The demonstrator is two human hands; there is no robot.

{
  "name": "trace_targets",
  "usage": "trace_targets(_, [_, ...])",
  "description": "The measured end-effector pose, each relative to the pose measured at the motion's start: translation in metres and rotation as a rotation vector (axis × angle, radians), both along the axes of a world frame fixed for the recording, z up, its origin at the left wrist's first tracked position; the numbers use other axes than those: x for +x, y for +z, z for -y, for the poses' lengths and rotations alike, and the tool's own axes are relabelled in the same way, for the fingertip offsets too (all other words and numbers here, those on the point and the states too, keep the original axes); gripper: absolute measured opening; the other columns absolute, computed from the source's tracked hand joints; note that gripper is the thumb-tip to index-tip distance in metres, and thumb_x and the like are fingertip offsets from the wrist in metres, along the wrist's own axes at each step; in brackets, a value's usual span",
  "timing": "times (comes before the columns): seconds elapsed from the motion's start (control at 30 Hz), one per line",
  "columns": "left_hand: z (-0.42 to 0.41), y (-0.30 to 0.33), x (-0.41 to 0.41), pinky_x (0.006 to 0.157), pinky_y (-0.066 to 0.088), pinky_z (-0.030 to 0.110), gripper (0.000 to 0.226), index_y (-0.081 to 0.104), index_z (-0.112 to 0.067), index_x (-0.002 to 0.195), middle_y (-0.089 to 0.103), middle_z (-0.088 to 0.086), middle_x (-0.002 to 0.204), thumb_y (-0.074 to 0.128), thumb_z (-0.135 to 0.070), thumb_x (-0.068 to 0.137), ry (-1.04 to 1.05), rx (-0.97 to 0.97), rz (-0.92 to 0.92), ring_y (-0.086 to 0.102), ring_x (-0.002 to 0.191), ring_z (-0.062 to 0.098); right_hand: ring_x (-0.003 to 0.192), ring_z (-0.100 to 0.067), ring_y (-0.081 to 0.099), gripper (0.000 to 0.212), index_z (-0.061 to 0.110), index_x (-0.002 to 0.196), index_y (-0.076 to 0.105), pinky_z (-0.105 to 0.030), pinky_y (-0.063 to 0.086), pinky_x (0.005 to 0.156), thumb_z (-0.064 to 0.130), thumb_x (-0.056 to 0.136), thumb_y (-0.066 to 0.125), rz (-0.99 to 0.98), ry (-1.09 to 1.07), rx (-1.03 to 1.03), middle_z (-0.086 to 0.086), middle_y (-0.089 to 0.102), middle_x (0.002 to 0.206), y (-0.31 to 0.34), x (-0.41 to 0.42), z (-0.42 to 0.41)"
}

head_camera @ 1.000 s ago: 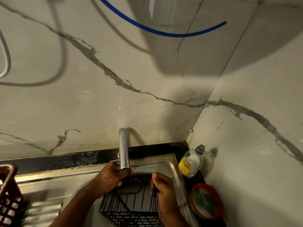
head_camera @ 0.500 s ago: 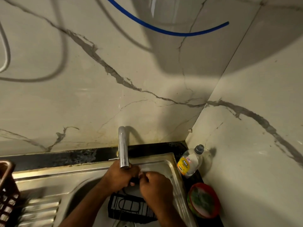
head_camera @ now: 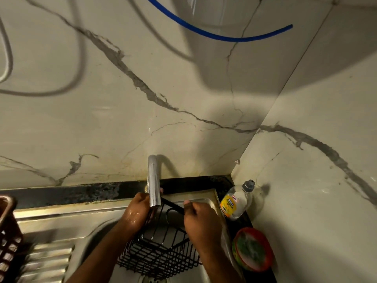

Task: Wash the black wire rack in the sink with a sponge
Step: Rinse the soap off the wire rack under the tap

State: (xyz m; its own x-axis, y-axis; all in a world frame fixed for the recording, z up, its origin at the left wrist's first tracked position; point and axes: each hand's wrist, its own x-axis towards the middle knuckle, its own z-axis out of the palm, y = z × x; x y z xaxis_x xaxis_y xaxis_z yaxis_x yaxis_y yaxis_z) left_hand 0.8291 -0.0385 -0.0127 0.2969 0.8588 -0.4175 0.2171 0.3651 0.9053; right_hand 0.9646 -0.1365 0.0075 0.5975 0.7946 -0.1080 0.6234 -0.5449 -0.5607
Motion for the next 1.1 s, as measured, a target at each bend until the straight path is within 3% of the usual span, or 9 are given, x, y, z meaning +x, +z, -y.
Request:
trace_targets(0.1, [0.004,0.009,0.004,0.039,0.041,0.020,0.013,0.052,-0.022,0.105,0.061,0.007,0.069,0.063,-0.028,0.099,-0.090,0.054,0.027,0.050,0.045,0.010,0.064,-0.009,0.049,0.052,0.025,0.059,0.042,-0.024,0.033,0.055,0.053,0.102,0.038,0.065,0.000,-0.084,0.005,0.044,0.061,-0.003,-0.006,-0.002])
trace_targets(0.17, [0.005,-0.001,-0.001,0.040,0.039,0.020,0.008,0.054,-0.015,0.105,0.056,0.009,0.067,0.054,-0.023,0.104,-0.056,0.010,0.041,0.046,0.042,0.007,0.062,-0.010,0.047,0.054,0.023,0.058,0.043,-0.024,0.031,0.053,0.056,0.101,0.037,0.088,0.024,-0.092,0.003,0.046,0.061,-0.007,-0.009,0.000])
trace_targets(0.3, [0.014,-0.013,-0.020,0.058,0.043,0.030,0.029,0.067,-0.010,0.086,0.062,0.001,0.054,0.050,-0.023,0.105,-0.074,-0.026,0.002,0.056,0.054,0.013,0.062,-0.014,0.060,0.055,0.018,0.061,0.058,-0.031,0.044,0.060,0.055,0.100,0.043,-0.054,-0.002,-0.007,0.001,0.064,0.064,-0.011,0.001,0.006])
trace_targets(0.37, [0.018,-0.013,-0.022,0.066,0.044,0.028,0.028,0.070,-0.014,0.087,0.070,0.002,0.069,0.053,-0.028,0.103,-0.059,-0.043,0.004,0.063,0.072,0.015,0.058,-0.013,0.059,0.054,0.019,0.057,0.060,-0.029,0.040,0.059,0.051,0.099,0.048,-0.182,-0.075,0.055,0.003,0.063,0.057,-0.008,0.007,0.011])
trace_targets(0.47, [0.012,-0.019,-0.020,0.072,0.050,0.033,0.021,0.063,-0.014,0.102,0.068,0.011,0.094,0.061,-0.035,0.098,0.006,-0.074,-0.022,0.062,0.083,0.019,0.061,-0.014,0.061,0.053,0.017,0.062,0.062,-0.028,0.040,0.058,0.050,0.101,0.044,-0.108,-0.067,0.030,0.002,0.063,0.060,-0.012,0.004,0.012])
trace_targets(0.67, [-0.003,-0.003,0.007,0.041,0.039,0.019,0.021,0.057,-0.012,0.114,0.055,-0.006,0.056,0.061,-0.029,0.101,-0.134,0.018,0.059,0.045,0.042,0.004,0.068,-0.014,0.062,0.051,0.020,0.068,0.064,-0.031,0.049,0.067,0.052,0.101,0.042,-0.074,-0.098,-0.025,0.004,0.067,0.070,-0.028,-0.005,0.001])
trace_targets(0.8, [-0.008,-0.019,-0.006,0.056,0.046,0.024,0.017,0.058,-0.011,0.114,0.066,0.011,0.091,0.055,-0.024,0.104,-0.093,-0.086,-0.008,0.059,0.068,0.012,0.057,-0.014,0.058,0.052,0.020,0.056,0.058,-0.029,0.040,0.060,0.046,0.101,0.049,-0.180,-0.109,0.057,0.004,0.061,0.056,-0.017,0.006,0.005])
trace_targets(0.93, [-0.009,-0.024,-0.004,0.068,0.050,0.026,0.021,0.056,-0.020,0.116,0.064,0.005,0.104,0.060,-0.034,0.101,-0.057,-0.065,-0.032,0.064,0.091,0.019,0.051,-0.017,0.048,0.051,0.017,0.055,0.054,-0.029,0.035,0.058,0.037,0.102,0.051,-0.295,-0.171,0.144,0.004,0.049,0.048,-0.014,0.009,0.005])
trace_targets(1.1, [-0.009,0.005,0.008,0.050,0.045,0.025,0.022,0.058,-0.023,0.099,0.059,0.000,0.065,0.066,-0.043,0.095,-0.168,-0.024,0.137,0.054,0.055,0.014,0.056,-0.015,0.051,0.050,0.018,0.059,0.057,-0.027,0.035,0.058,0.038,0.103,0.047,-0.262,-0.154,0.073,0.004,0.055,0.055,-0.021,0.005,-0.004])
